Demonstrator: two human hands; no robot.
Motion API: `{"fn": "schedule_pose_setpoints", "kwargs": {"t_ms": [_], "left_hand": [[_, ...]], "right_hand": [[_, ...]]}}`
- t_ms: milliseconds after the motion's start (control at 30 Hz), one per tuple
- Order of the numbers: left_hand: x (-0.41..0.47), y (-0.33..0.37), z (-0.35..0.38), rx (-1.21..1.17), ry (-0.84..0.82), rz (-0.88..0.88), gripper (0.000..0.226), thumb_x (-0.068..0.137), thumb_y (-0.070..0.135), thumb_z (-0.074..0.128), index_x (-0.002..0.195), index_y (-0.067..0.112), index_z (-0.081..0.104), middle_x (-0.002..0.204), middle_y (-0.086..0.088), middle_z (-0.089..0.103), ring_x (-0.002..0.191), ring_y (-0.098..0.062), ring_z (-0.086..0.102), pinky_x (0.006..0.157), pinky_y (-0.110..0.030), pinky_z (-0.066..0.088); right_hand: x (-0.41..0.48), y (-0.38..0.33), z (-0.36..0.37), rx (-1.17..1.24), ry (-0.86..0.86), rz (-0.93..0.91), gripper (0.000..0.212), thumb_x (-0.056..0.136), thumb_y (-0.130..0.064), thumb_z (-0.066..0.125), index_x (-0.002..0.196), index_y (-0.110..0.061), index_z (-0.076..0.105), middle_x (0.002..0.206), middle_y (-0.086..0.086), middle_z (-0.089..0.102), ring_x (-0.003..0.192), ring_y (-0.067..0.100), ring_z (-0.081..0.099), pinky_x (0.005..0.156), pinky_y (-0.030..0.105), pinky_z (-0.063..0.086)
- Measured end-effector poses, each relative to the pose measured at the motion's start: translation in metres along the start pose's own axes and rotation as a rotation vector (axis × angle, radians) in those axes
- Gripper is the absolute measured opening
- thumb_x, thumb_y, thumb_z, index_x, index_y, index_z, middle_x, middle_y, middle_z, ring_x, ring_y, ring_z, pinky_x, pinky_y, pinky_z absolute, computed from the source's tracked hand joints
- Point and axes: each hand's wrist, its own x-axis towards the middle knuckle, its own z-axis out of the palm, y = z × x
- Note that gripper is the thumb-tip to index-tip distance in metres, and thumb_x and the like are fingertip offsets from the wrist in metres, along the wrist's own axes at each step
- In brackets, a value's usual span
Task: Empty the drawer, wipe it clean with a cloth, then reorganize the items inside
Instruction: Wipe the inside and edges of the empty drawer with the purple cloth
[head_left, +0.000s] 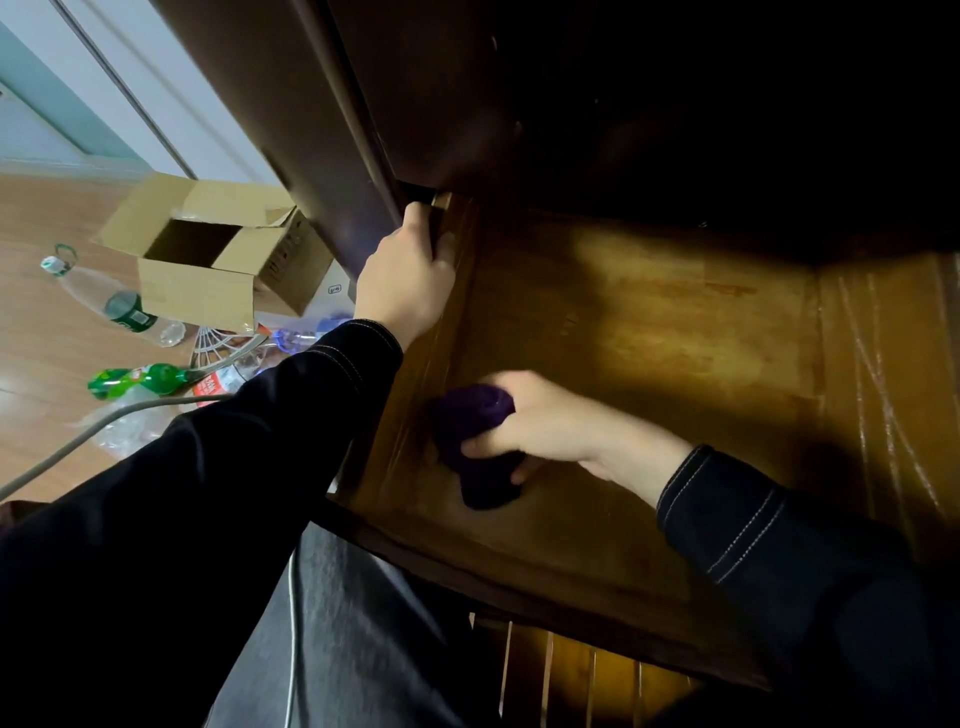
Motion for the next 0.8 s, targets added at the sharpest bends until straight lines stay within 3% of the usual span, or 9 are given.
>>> {"fn": "schedule_pose_setpoints", "kwargs": {"t_ms": [133, 233, 300, 367, 467, 633, 800], "left_hand": [[0.001, -0.001, 0.000, -0.015, 0.006, -0.003, 0.031, 0.100, 0.036, 0.043, 0.123, 0.015, 0.044, 0.098, -0.005, 0.053, 0.084, -0.030, 0.047, 0.075, -0.037, 0.034], [0.001, -0.001, 0.000, -0.022, 0.005, -0.013, 0.032, 0.101, 0.036, 0.043, 0.124, 0.015, 0.044, 0.099, -0.008, 0.055, 0.084, -0.031, 0.048, 0.075, -0.036, 0.033], [0.001, -0.001, 0.000, -0.021, 0.004, -0.009, 0.033, 0.101, 0.036, 0.043, 0.126, 0.015, 0.044, 0.108, -0.015, 0.062, 0.091, -0.037, 0.056, 0.075, -0.036, 0.034], [0.000, 0.000, 0.000, -0.026, 0.003, -0.001, 0.034, 0.101, 0.036, 0.043, 0.127, 0.014, 0.044, 0.114, -0.018, 0.063, 0.099, -0.042, 0.059, 0.076, -0.036, 0.035], [0.000, 0.000, -0.001, -0.031, 0.000, 0.004, 0.034, 0.101, 0.035, 0.043, 0.127, 0.014, 0.044, 0.114, -0.017, 0.063, 0.100, -0.042, 0.059, 0.075, -0.036, 0.035], [0.000, 0.001, 0.000, -0.023, 0.003, 0.007, 0.035, 0.101, 0.036, 0.043, 0.128, 0.014, 0.044, 0.116, -0.017, 0.063, 0.099, -0.041, 0.059, 0.076, -0.036, 0.036], [0.000, 0.000, -0.001, -0.015, 0.005, 0.000, 0.034, 0.101, 0.036, 0.043, 0.126, 0.013, 0.044, 0.114, -0.017, 0.063, 0.099, -0.042, 0.059, 0.075, -0.037, 0.035]], "right_hand": [[0.006, 0.009, -0.011, -0.217, 0.029, 0.006, 0.050, 0.086, -0.006, 0.076, 0.131, -0.016, 0.057, 0.123, 0.007, 0.062, 0.111, 0.027, 0.062, 0.079, 0.046, 0.062], [0.006, 0.013, -0.016, -0.559, -0.008, -0.082, 0.048, 0.086, -0.009, 0.076, 0.129, -0.024, 0.060, 0.124, 0.002, 0.060, 0.116, 0.025, 0.059, 0.086, 0.047, 0.059], [0.006, 0.015, -0.014, -0.846, 0.011, -0.108, 0.052, 0.087, -0.013, 0.073, 0.133, -0.033, 0.056, 0.129, 0.002, 0.054, 0.122, 0.028, 0.056, 0.080, 0.041, 0.057], [0.005, 0.018, -0.010, -1.038, 0.031, -0.148, 0.060, 0.089, -0.016, 0.070, 0.139, -0.039, 0.048, 0.118, -0.002, 0.047, 0.115, 0.030, 0.057, 0.064, 0.032, 0.047], [0.003, 0.020, -0.002, -1.252, 0.052, -0.225, 0.060, 0.088, -0.019, 0.069, 0.141, -0.034, 0.046, 0.111, -0.001, 0.049, 0.108, 0.028, 0.051, 0.064, 0.032, 0.033], [0.001, 0.016, 0.004, -1.264, 0.025, -0.262, 0.044, 0.087, -0.024, 0.070, 0.128, -0.029, 0.056, 0.113, 0.001, 0.057, 0.103, 0.029, 0.061, 0.066, 0.034, 0.035], [-0.009, 0.013, -0.034, -1.227, 0.064, -0.077, 0.026, 0.088, -0.015, 0.064, 0.104, -0.031, 0.052, 0.099, -0.004, 0.051, 0.091, 0.026, 0.062, 0.062, 0.033, 0.044]]}}
